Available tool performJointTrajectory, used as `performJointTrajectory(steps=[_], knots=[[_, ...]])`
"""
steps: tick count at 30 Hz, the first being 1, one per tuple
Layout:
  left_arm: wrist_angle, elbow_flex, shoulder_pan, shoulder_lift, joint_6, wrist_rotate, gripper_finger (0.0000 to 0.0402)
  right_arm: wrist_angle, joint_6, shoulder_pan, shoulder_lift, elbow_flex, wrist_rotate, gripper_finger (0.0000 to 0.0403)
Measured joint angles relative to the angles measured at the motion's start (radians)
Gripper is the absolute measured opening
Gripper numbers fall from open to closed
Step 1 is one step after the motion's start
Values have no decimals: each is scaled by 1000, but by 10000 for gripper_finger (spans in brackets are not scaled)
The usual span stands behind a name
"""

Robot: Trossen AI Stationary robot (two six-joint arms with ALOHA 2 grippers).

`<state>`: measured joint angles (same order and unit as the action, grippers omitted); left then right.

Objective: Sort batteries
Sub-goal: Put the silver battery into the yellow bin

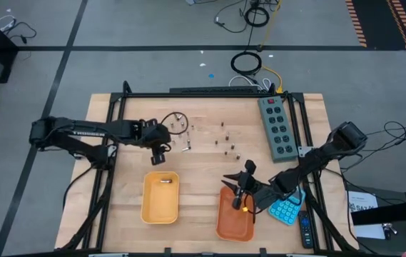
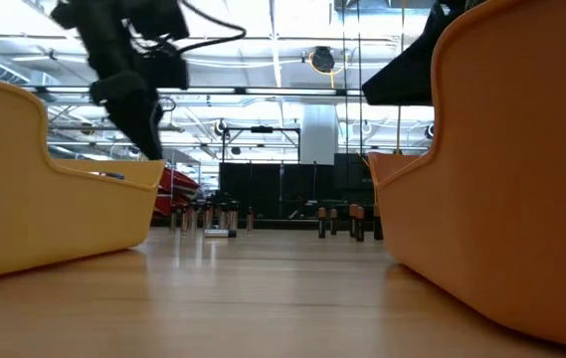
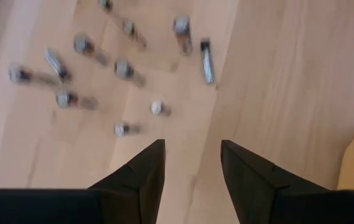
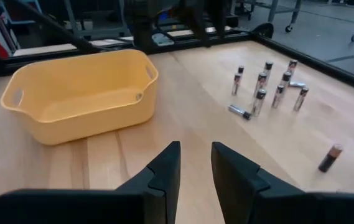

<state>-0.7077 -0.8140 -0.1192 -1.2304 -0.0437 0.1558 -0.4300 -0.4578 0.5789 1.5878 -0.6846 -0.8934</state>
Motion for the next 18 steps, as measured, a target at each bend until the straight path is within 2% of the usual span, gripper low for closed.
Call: performJointTrajectory(steps=[9, 18], knots=[[-68, 66, -40, 170, -82, 0, 166, -7, 68, -22, -44, 0, 10, 82], [-111, 70, -113, 184, -114, -28, 166, -34, 132, -63, -43, 0, 86, 82]])
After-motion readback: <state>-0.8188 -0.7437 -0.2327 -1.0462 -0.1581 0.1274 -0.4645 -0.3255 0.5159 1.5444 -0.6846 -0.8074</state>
